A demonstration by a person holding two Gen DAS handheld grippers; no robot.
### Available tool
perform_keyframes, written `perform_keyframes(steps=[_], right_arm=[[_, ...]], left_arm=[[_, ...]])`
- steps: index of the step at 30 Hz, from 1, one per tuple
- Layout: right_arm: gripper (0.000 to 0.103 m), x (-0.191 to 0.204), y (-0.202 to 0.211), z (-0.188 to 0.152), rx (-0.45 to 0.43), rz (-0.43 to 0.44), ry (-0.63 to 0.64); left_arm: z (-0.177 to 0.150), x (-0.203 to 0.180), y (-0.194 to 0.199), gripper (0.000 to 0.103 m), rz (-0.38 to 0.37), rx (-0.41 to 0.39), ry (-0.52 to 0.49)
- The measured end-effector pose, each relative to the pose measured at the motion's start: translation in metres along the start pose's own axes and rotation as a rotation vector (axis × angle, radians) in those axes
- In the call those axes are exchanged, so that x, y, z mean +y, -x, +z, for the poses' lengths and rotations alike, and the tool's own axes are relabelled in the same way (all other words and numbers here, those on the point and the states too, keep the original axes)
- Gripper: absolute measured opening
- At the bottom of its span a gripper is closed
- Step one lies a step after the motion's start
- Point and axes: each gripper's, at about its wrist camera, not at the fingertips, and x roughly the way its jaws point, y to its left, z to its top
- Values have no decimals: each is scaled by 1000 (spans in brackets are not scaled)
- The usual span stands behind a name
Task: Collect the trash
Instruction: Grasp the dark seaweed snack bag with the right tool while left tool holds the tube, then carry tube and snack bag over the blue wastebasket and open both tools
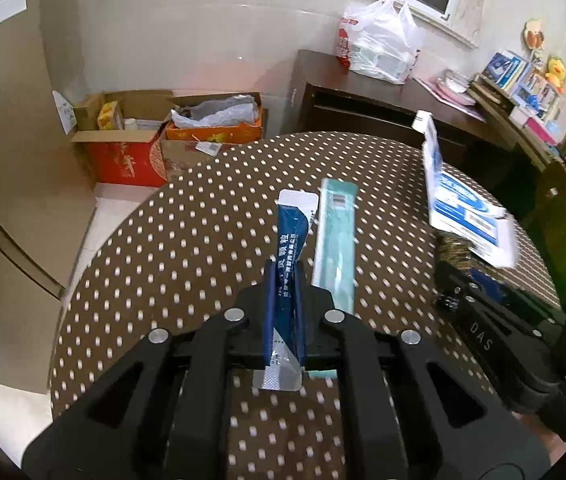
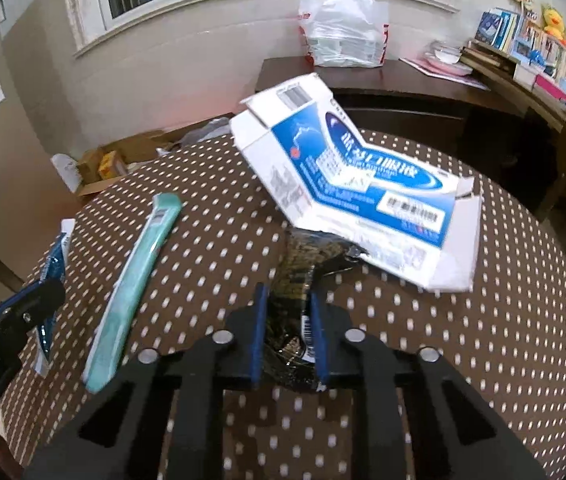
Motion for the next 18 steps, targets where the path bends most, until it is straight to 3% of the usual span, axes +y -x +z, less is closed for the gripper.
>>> perform_keyframes(steps=[10, 18], right_arm=[[8, 22, 73, -38, -25, 171, 39], [8, 87, 135, -71, -66, 341, 123]], left_arm=[[-36, 10, 60, 9, -48, -31, 18], [-73, 60, 124, 9, -58, -98, 102]])
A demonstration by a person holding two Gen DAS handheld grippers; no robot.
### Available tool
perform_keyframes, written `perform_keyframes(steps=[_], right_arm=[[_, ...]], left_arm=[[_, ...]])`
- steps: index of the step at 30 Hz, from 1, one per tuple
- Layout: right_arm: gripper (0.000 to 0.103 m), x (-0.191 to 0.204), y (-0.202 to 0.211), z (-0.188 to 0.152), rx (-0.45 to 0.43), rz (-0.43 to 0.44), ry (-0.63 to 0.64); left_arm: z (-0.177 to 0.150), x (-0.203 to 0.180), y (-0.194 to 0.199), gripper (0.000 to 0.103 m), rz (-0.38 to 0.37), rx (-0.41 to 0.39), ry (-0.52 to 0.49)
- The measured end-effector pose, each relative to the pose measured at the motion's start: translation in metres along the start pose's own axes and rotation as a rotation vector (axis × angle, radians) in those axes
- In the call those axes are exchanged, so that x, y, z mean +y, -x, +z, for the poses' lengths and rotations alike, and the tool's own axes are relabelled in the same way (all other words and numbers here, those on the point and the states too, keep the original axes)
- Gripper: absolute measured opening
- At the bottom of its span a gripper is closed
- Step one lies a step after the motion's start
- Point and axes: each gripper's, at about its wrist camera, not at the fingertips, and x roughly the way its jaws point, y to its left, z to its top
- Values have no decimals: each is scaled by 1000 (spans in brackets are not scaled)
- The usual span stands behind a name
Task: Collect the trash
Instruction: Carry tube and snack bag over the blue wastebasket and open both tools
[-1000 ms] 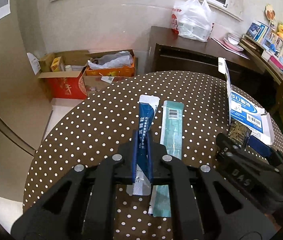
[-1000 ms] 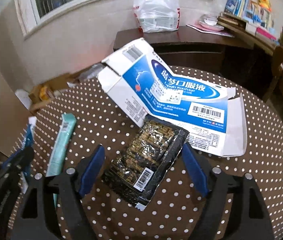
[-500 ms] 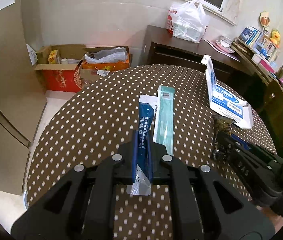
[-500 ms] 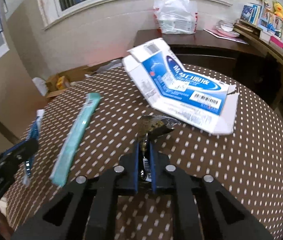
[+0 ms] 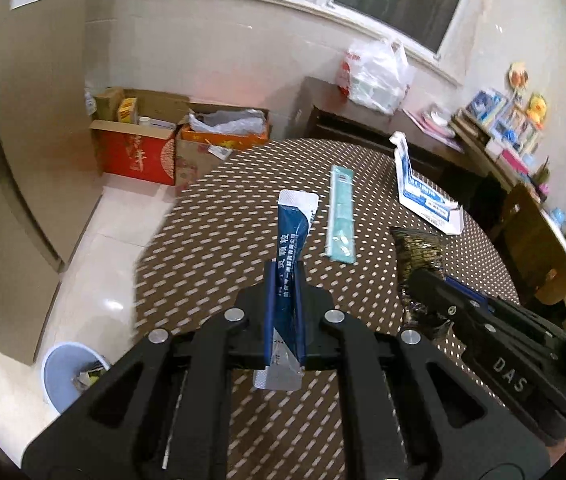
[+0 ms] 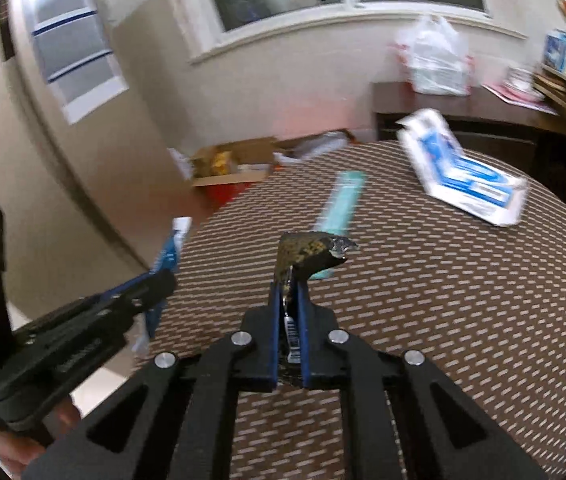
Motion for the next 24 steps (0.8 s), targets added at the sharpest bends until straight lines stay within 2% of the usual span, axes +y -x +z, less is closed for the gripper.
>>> perform_keyframes(steps=[5, 10, 12, 19, 24], right_arm=[[8, 68, 3, -18, 15, 122, 77], [8, 137, -13, -43, 65, 240, 144], [8, 162, -21, -52, 86, 280, 170], [8, 244, -62, -87, 167, 343, 277], [9, 293, -99, -106, 217, 359, 331]], left_arm=[[-23, 59, 54, 9, 34, -66, 77], [-59, 130, 95, 9, 161, -91, 137], [-71, 157, 106, 9, 190, -94, 173], [-108, 238, 123, 9, 292, -81, 297], [-124, 276, 121, 9, 347, -63, 354]])
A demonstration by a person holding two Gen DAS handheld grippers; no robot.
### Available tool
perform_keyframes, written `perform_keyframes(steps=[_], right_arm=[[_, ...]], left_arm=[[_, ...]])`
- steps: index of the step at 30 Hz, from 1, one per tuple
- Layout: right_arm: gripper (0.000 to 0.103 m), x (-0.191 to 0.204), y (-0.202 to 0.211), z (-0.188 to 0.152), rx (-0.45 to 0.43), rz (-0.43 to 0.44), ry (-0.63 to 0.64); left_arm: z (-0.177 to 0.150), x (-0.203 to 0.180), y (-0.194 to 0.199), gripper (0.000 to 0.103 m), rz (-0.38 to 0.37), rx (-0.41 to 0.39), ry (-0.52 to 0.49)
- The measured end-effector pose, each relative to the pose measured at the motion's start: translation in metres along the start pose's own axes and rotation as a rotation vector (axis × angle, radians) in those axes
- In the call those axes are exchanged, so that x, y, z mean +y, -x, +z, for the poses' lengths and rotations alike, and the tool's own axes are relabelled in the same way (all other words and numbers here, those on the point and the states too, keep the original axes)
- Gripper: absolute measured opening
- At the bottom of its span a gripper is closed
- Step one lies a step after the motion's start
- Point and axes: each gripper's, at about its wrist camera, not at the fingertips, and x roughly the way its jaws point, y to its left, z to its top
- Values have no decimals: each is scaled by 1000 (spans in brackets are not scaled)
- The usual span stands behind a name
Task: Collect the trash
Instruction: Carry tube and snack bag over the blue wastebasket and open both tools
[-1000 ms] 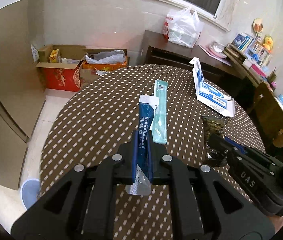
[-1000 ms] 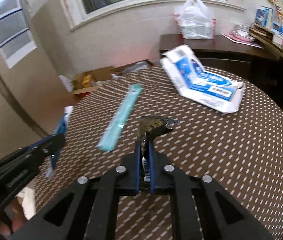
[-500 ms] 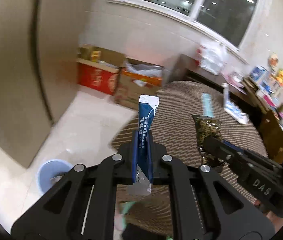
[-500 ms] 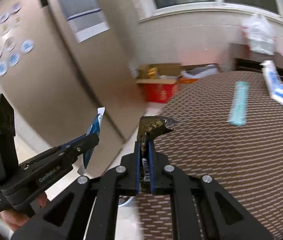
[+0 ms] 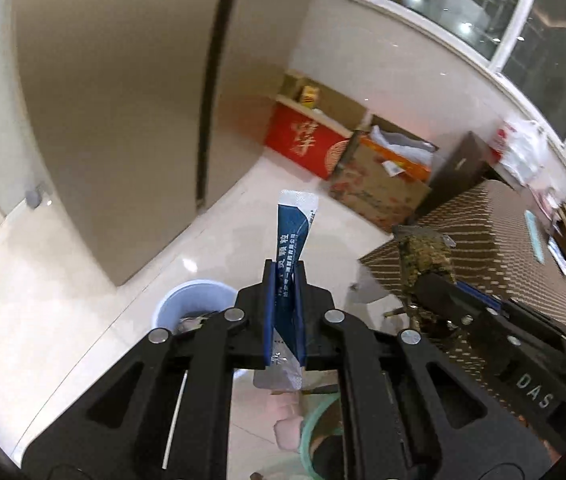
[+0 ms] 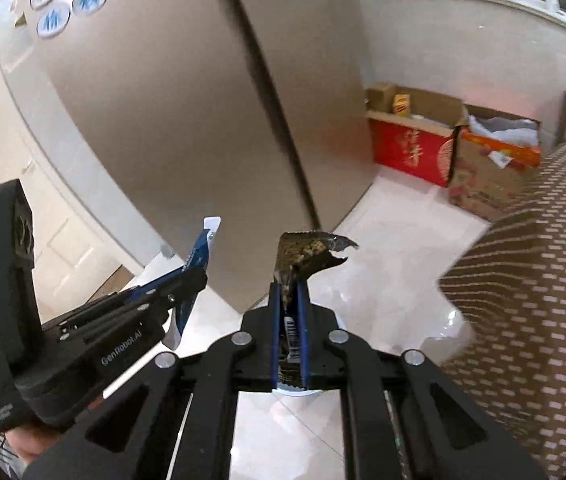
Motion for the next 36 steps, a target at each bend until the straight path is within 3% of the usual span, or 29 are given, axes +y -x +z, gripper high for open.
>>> perform_keyframes(steps=[4, 6, 11, 23, 36], right_arm=[[12, 19, -36, -1, 20, 22, 16], [27, 21, -55, -1, 29, 20, 20], [35, 26, -85, -8, 58, -27, 46], [58, 26, -83, -17, 25, -77, 85], [63, 11, -72, -14, -17, -100, 38]], left_arm=[[-1, 28, -12, 9, 57, 10, 35], [-3, 39, -18, 9, 80, 18, 49], [-8, 66, -40, 9, 132, 58, 76], [-8, 64, -69, 9, 135, 102, 68], [0, 60, -79, 10, 176, 114, 64]])
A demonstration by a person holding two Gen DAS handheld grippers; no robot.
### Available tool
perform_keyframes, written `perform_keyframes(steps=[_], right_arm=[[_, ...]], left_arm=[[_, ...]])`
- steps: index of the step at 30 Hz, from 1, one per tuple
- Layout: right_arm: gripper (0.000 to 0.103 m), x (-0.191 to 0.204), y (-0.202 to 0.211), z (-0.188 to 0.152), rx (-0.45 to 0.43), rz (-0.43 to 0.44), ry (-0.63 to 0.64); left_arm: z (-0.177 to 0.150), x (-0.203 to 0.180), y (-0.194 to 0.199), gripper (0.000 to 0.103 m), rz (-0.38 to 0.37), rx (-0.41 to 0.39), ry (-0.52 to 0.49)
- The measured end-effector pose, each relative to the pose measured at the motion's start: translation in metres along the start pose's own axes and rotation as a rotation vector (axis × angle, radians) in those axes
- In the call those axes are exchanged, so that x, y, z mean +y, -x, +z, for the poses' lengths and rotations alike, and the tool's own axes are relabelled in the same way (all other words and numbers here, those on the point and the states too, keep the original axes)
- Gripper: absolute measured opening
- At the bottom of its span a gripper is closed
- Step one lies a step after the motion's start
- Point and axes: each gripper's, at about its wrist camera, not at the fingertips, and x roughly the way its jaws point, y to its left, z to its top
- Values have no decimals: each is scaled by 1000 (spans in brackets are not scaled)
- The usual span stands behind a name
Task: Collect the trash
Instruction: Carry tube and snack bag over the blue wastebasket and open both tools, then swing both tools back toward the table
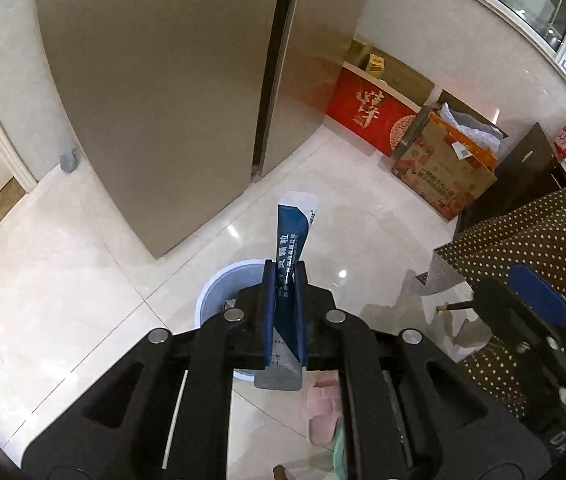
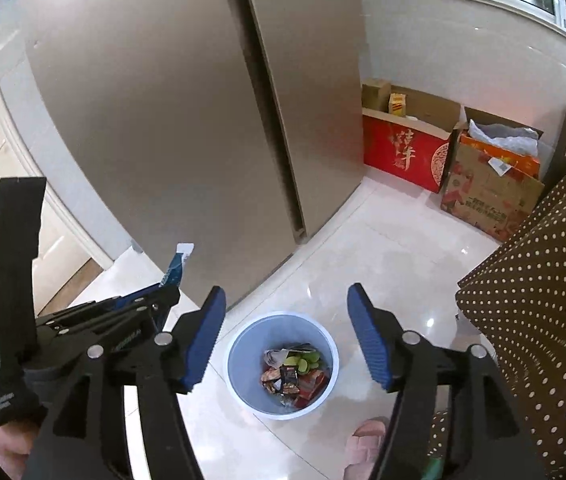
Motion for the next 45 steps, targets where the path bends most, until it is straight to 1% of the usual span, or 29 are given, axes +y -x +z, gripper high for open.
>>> perform_keyframes(steps=[2, 4, 5, 7, 10, 15, 21, 25, 27, 31, 33, 37, 38, 41, 45], right_arm=[[64, -4, 2, 1, -10, -2, -7], [64, -8, 4, 1, -6, -4, -16], [64, -8, 4, 1, -6, -4, -17], [64, -9, 6, 1, -7, -8, -16], [64, -14, 11, 0, -11, -11, -18], [64, -20, 21, 2, -25, -17, -30], [64, -32, 57, 9, -72, -38, -37], [64, -50, 93, 16, -118, -70, -52], [66, -64, 116, 19, -148, -100, -62], [67, -102, 162, 21, -199, -158, -99], [67, -127, 188, 20, -219, -200, -113], [68, -180, 229, 13, -251, -274, -153], [68, -200, 244, 10, -265, -313, -173], [68, -246, 269, 0, -281, -379, -223], [68, -321, 298, -17, -286, -485, -309]], left_arm=[[1, -1, -6, 12, 9, 16, 6], [2, 1, -15, 44, 23, 61, 22], [1, 2, -16, 75, 30, 69, 29], [-3, 1, -13, 75, 41, 47, 27], [-7, -2, -9, 75, 41, 56, 16], [-6, -15, 9, 75, 24, 20, -6], [1, -42, 45, 75, -20, -41, -36], [6, -78, 77, 75, -68, -99, -92], [8, -95, 88, 75, -97, -112, -112], [6, -154, 110, 75, -149, -143, -189], [3, -181, 117, 75, -171, -153, -228], [-9, -261, 126, 75, -257, -147, -333], [-12, -279, 126, 75, -272, -140, -355], [-27, -340, 124, 75, -319, -117, -432], [-43, -411, 116, 75, -330, -113, -518]])
